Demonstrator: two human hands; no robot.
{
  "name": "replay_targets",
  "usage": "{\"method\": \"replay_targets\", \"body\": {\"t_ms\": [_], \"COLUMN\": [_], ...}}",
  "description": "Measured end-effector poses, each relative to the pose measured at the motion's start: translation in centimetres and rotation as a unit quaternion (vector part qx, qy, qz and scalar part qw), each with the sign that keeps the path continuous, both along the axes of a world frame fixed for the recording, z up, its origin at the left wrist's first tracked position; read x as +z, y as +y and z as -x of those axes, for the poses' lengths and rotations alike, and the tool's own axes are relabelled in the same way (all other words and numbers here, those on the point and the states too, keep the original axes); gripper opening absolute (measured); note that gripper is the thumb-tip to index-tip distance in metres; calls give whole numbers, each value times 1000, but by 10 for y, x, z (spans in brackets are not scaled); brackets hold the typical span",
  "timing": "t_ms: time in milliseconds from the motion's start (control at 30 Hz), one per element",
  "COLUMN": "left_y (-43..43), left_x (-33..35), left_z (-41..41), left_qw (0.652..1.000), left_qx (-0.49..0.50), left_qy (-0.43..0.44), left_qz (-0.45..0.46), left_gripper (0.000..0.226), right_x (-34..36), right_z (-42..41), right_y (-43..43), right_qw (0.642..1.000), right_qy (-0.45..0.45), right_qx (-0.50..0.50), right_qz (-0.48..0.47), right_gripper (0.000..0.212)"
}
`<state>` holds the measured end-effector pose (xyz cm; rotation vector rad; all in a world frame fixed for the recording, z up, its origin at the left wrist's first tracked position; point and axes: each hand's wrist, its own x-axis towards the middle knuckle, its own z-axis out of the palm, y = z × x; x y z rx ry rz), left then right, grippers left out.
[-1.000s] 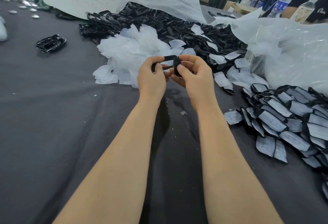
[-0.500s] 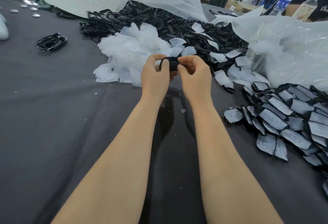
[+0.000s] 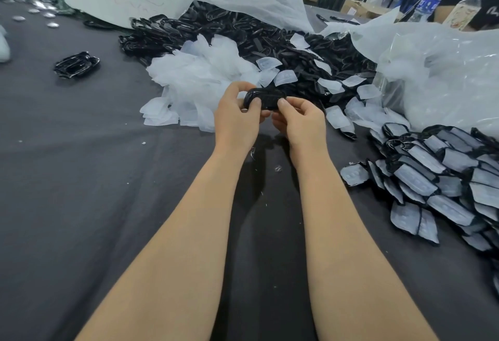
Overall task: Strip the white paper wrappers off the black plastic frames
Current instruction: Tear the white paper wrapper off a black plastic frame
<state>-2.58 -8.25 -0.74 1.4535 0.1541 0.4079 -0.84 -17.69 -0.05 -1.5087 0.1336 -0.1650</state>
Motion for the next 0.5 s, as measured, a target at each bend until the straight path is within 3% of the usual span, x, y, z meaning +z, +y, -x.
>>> {"method": "replay_targets", "body": {"t_ms": [167,333,500], "left_y": [-2,0,4], "left_x": [0,0,5], "left_z": [2,4,6], "left_qw": [998,993,974], "left_qx": [12,28,48], "left_qy": [1,3,27], "left_qz": [-59,-118,-221], "left_gripper": [21,17,8], "right_x": [0,-3,0], "right_z": [0,1,3], "right_y": [1,4,6], "right_qw": [1000,986,982], "right_qy": [-5,-37,-60], "right_qx": [-12,-44,-57], "right_qz": [25,156,169], "right_gripper": [7,14,7]}}
